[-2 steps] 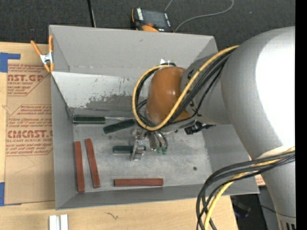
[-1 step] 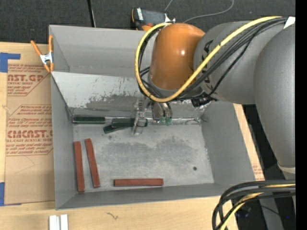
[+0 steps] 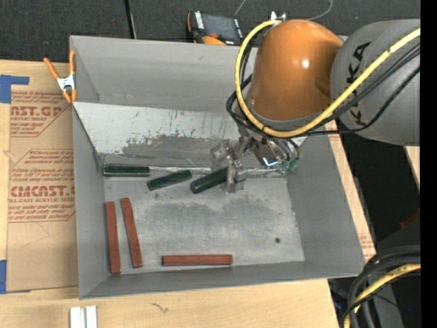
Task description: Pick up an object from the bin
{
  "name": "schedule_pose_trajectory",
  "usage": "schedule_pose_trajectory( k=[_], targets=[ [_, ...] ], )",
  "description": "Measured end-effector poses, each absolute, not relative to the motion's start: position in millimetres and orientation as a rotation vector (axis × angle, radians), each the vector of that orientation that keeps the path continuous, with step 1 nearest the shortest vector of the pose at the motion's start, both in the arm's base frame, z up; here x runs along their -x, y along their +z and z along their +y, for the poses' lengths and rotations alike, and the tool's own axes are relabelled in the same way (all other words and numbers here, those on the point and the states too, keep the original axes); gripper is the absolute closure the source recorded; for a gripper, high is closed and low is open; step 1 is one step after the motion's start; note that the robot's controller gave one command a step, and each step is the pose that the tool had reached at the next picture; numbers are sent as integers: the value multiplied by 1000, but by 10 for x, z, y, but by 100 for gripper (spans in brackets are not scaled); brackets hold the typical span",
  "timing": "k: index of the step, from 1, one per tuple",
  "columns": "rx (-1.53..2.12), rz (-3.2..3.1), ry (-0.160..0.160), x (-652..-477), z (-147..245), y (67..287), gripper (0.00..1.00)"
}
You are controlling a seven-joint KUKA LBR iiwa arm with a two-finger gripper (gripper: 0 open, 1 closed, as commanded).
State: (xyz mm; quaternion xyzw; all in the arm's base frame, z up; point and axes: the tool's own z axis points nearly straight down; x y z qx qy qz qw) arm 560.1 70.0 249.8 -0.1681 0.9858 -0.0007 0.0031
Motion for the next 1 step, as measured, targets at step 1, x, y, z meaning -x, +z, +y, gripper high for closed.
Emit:
schedule_pose_trajectory(
  k=[1],
  targets=[
    [332, 3120, 2, -5639, 831, 2474, 100]
  ],
)
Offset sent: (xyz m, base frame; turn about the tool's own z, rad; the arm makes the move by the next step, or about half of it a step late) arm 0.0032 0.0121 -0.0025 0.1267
